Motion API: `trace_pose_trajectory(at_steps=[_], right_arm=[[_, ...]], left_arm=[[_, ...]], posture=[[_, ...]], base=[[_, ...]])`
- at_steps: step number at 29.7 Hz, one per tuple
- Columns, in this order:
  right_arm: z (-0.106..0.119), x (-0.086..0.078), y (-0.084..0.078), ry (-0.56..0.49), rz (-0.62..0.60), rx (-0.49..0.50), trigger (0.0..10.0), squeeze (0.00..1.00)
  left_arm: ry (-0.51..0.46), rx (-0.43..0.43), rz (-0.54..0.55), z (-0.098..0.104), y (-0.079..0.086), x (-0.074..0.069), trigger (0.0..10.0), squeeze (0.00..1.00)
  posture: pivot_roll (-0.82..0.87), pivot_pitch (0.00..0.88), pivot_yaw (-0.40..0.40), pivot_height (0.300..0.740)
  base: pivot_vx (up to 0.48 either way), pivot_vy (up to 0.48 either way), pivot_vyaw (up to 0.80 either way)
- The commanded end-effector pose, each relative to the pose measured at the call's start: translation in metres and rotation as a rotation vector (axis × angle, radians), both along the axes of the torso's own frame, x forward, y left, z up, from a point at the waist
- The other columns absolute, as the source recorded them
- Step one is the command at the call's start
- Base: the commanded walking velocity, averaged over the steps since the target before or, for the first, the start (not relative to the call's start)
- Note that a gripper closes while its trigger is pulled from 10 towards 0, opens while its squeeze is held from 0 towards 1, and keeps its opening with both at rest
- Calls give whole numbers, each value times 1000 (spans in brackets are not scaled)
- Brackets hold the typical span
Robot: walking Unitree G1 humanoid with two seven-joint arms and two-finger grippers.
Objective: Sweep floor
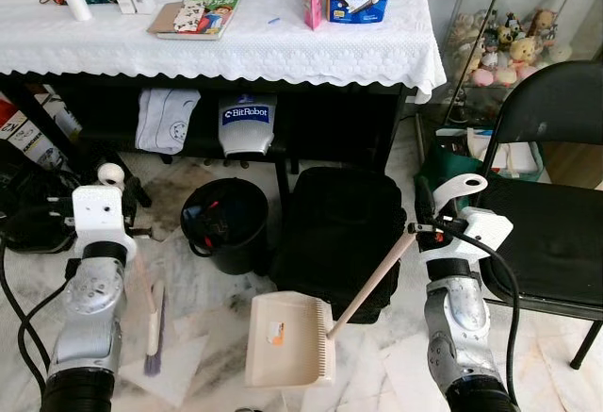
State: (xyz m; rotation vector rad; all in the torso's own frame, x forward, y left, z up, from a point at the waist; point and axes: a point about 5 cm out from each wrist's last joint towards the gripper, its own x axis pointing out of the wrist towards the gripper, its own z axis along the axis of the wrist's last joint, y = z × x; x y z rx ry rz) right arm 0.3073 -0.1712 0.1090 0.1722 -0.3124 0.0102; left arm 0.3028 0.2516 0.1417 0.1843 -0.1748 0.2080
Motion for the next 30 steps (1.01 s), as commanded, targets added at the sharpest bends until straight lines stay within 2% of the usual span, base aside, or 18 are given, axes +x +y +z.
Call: trace_pose_trajectory(at_steps=[1,7,9,16,21,23,30], right_arm=[[10,0,-3,-42,-18,-20,10000,0],[11,-7,-10,-49,-89,-103,10000,0],[14,-12,-14,-63,-126,-164,10000,0],[9,-18,-16,-45,-129,-258,10000,0],[4,-21,-17,-31,-134,-288,10000,0],[-9,-25,-22,16,-147,-313,10000,0],[-23,-33,-23,66,-155,-329,10000,0]], left_arm=[[-51,-35,-21,11,1,0,10000,0],[-54,-86,-32,7,1,-2,10000,0],[-54,-92,-31,6,3,-3,10000,0],[-51,-150,-41,3,3,-4,10000,0],[-42,-178,-50,0,1,-4,10000,0],[-44,-211,-54,-3,0,-4,10000,0],[-45,-240,-70,-2,0,-3,10000,0]], posture=[[-24,70,84,740],[-34,62,80,740],[-35,62,79,740],[-41,60,74,740],[-47,64,73,740],[-42,77,75,740],[-36,113,82,740]], base=[[0,0,0],[0,0,0],[0,0,0],[0,0,0],[0,0,0],[0,0,0],[0,0,0]])
